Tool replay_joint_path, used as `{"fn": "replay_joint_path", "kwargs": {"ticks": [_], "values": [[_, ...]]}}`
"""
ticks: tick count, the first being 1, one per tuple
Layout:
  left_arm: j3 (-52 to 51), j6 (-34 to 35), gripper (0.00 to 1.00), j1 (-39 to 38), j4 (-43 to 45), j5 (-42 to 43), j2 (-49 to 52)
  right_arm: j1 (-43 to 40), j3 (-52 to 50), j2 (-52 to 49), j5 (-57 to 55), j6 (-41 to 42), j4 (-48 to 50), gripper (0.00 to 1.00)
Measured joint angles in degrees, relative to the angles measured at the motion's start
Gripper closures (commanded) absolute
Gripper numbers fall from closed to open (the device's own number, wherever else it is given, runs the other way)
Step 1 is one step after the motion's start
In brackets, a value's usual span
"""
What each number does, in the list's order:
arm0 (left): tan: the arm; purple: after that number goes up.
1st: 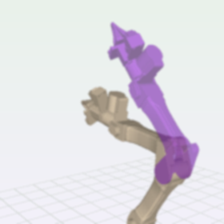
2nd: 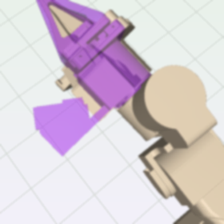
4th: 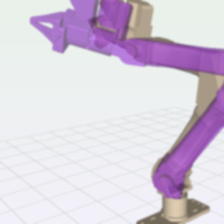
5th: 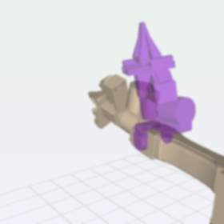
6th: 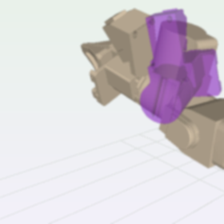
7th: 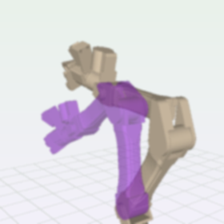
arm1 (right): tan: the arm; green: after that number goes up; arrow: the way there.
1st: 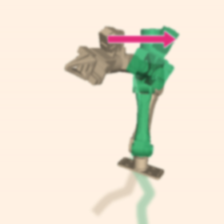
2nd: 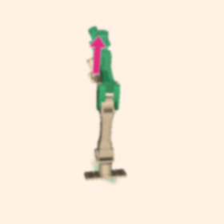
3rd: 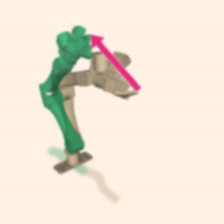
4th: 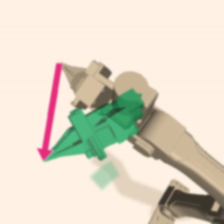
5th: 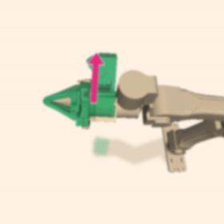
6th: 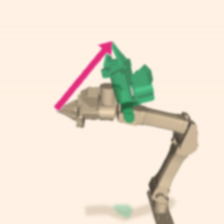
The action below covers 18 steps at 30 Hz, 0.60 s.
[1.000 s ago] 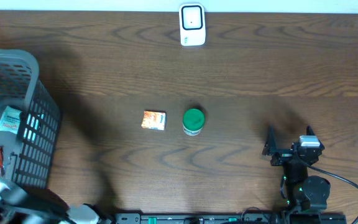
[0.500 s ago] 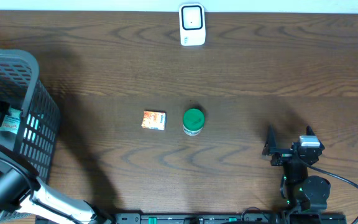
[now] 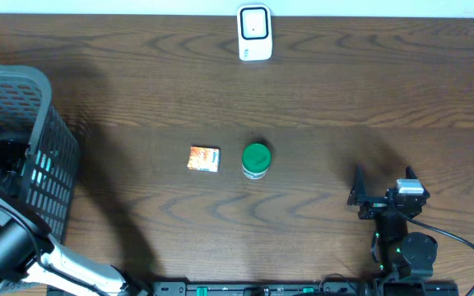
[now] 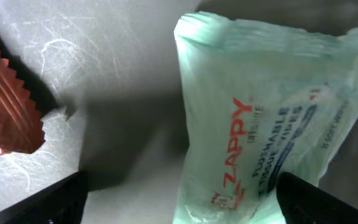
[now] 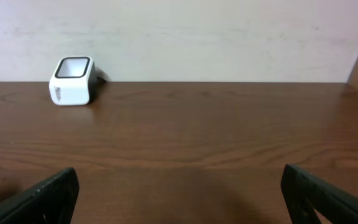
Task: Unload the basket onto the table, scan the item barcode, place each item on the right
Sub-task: 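Reach the left gripper into the basket over the mint-green wipes pack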
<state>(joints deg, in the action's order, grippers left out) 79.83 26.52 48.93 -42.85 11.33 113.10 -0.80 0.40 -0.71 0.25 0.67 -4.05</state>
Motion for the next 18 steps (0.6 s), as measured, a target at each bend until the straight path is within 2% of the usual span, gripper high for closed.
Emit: {"fn": "replay_joint_path", "kwargs": {"ticks": [1,3,5,6,13,18], "values": [[-0.7,-0.2,0.3,0.0,0.9,0.2,-0.4,0.0,0.0,0.0,0.0,0.0,0.0,0.01],[-1.7,-0.2,0.66,0.0,2.3,1.1,-0.9,0.0,0.0,0.0,0.0,0.0,0.0,0.01],[-2.0,0.0,0.86,0.0,3.4,3.7,-0.8,0.0,0.0,0.0,0.0,0.0,0.0,0.01],[-2.0,0.0,0.92,-0.2,3.6,4.3,-0.9,0.0,0.0,0.0,0.0,0.0,0.0,0.01],[-3.5,-0.4,0.93,-0.2,1.0,4.4,-4.0,0.0,0.0,0.0,0.0,0.0,0.0,0.01],[-6.3,1.7,0.92,-0.2,-3.0,-0.4,-14.7,0.0,0.0,0.0,0.0,0.0,0.0,0.01]]}}
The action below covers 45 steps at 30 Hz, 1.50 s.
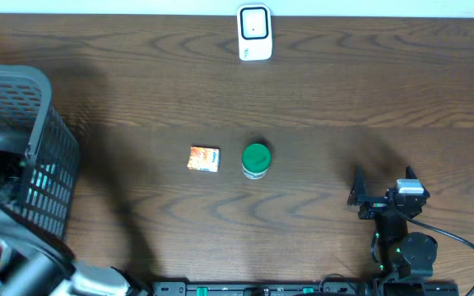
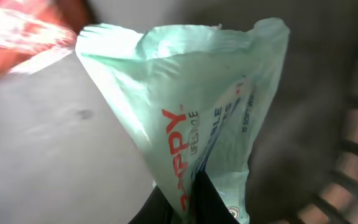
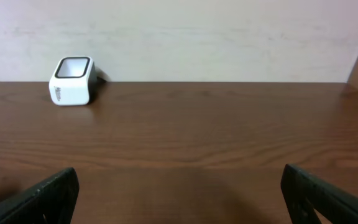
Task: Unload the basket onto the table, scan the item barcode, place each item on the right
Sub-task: 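Reach the left gripper into the basket over the mint-green wipes pack, then grasp the wipes pack and carry it left of the tissue pack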
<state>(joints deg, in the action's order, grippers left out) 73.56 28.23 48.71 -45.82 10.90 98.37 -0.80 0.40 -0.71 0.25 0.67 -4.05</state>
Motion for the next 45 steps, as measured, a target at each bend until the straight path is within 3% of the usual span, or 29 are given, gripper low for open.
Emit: {"fn": "replay_joint_path", "kwargs": {"ticks": [10,14,20,26,29,32,34,45], "values": [[1.3,2.0,0.93,0.0,0.7,-5.3,-41.1,0.0,0.0,0.0,0.0,0.0,0.0,0.01],[1.4,2.7,0.92,-3.0,0.7,2.2,-51.9,0.0,0.0,0.0,0.0,0.0,0.0,0.01],[1.0,1.7,0.93,-16.9,0.8,19.8,-53.0,0.0,0.0,0.0,0.0,0.0,0.0,0.01],[-5.0,-8.9,0.93,-33.0,-1.2,25.3,-45.6,0.0,0.0,0.0,0.0,0.0,0.0,0.01],[-7.6,-11.3,0.93,-38.9,-4.2,15.9,-41.0,0.0,0.0,0.0,0.0,0.0,0.0,0.01],[-10.9,-11.7,0.93,-46.2,-5.3,-1.2,-35.9,0.0,0.0,0.0,0.0,0.0,0.0,0.01],[-12.1,-11.2,0.93,-49.1,-5.2,-8.1,-33.9,0.0,0.0,0.0,0.0,0.0,0.0,0.01],[-14.0,3.5,0.93,-70.6,-5.1,-47.9,-12.8,0.0,0.0,0.0,0.0,0.0,0.0,0.01]]}}
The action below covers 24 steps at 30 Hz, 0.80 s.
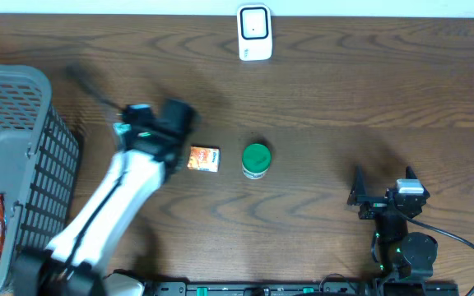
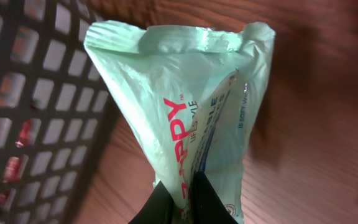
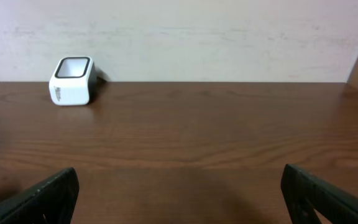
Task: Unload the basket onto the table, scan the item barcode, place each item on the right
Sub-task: 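Grasp the wipes pack and carry it left of the tissue pack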
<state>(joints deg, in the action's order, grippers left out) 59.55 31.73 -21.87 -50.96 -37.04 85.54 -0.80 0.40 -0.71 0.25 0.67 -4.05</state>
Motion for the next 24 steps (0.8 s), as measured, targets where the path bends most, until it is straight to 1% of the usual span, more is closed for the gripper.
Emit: {"fn": "replay_joint_path", "kwargs": {"ticks": [3,6,9,12,13,16,18,20,24], "values": [[0.0,2.7,0.93,-4.3,-0.2,-8.5,7.0,0.0,0.0,0.0,0.0,0.0,0.0,0.01],[0.0,4.0,0.93,-6.8,-0.2,-15.3,13.9,0.0,0.0,0.0,0.0,0.0,0.0,0.01],[0.0,4.8,0.92,-7.5,-0.2,-18.6,19.6,0.0,0.0,0.0,0.0,0.0,0.0,0.01],[0.0,5.8,0.92,-7.5,-0.2,-19.6,23.5,0.0,0.0,0.0,0.0,0.0,0.0,0.01],[0.0,5.9,0.87,-7.5,-0.2,-19.7,24.4,0.0,0.0,0.0,0.0,0.0,0.0,0.01],[0.0,6.5,0.59,-7.9,-0.3,-19.9,25.4,0.0,0.0,0.0,0.0,0.0,0.0,0.01],[0.0,6.7,0.44,-8.8,-0.5,-20.3,25.4,0.0,0.0,0.0,0.0,0.0,0.0,0.01],[0.0,6.6,0.35,-10.2,-0.4,-20.4,25.4,0.0,0.0,0.0,0.0,0.0,0.0,0.01],[0.0,5.4,0.23,-13.6,-0.4,-20.9,25.4,0.0,0.0,0.0,0.0,0.0,0.0,0.01]]}}
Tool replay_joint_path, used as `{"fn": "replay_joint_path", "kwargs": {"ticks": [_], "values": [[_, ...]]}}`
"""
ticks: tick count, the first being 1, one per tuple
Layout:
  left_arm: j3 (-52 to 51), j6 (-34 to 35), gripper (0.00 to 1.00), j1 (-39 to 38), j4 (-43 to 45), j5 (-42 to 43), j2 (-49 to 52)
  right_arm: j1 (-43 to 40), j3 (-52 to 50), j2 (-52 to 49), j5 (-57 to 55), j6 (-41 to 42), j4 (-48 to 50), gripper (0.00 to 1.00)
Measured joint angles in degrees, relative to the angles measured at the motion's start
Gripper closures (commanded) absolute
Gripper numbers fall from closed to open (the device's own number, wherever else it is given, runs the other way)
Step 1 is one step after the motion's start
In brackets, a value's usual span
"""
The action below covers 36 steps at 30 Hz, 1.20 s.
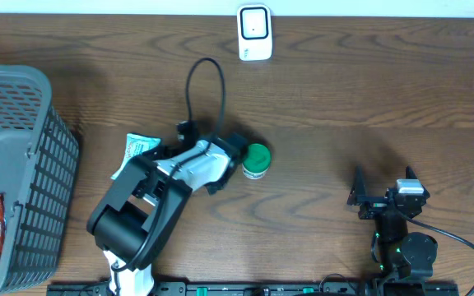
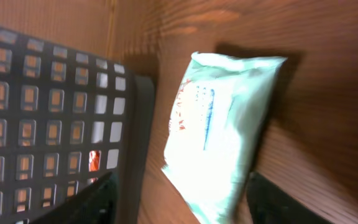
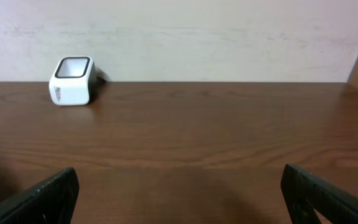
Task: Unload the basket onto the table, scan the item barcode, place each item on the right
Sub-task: 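Grasp the wipes pack and carry it left of the tissue pack, then release the wipes pack on the table and retract the left gripper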
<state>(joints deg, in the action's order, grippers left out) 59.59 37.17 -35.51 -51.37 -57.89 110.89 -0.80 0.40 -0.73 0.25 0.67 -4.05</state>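
Observation:
A mint-green wipes pack [image 1: 132, 152] lies on the wooden table between the basket and the green-capped jar. In the left wrist view the pack [image 2: 222, 124] lies flat just ahead of my left gripper [image 2: 179, 190], which is open with a finger on either side of the pack's near end. From overhead the left gripper [image 1: 161, 154] points left at the pack. The white barcode scanner [image 1: 253, 33] stands at the table's far edge, also seen as the scanner [image 3: 72, 81] in the right wrist view. My right gripper [image 1: 383, 178] rests open at the front right, holding nothing.
A grey basket [image 1: 23, 164] stands at the left, with a red packet inside. A green-capped jar [image 1: 256, 160] stands just right of my left arm. The arm covers the spot beside the jar. The basket wall [image 2: 42, 112] is close to the pack.
My left gripper was shut on the wipes pack, holding it above the table beside the basket. Now it is open and the pack lies on the table. The arm now covers the orange box.
My left gripper was open inside the basket over the wipes pack. Then it was shut on the pack in the basket. Then it held the pack out over the table. Now the pack lies released on the table. The right arm has stayed still.

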Motion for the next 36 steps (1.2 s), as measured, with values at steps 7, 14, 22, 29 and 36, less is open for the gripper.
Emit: {"fn": "replay_joint_path", "kwargs": {"ticks": [7,14,22,29,36], "values": [[0.2,-1.0,0.18,-3.5,-0.5,-0.8,-0.8,0.0,0.0,0.0,0.0,0.0,0.0,0.01],[0.7,0.4,0.18,-2.6,-3.2,-0.8,-11.6,0.0,0.0,0.0,0.0,0.0,0.0,0.01],[2.2,-0.2,0.17,4.5,-3.1,2.8,-38.5,0.0,0.0,0.0,0.0,0.0,0.0,0.01],[11.8,-8.8,0.17,12.3,1.8,5.2,-57.9,0.0,0.0,0.0,0.0,0.0,0.0,0.01],[23.1,-11.6,0.17,27.7,5.3,4.8,-68.3,0.0,0.0,0.0,0.0,0.0,0.0,0.01]]}}
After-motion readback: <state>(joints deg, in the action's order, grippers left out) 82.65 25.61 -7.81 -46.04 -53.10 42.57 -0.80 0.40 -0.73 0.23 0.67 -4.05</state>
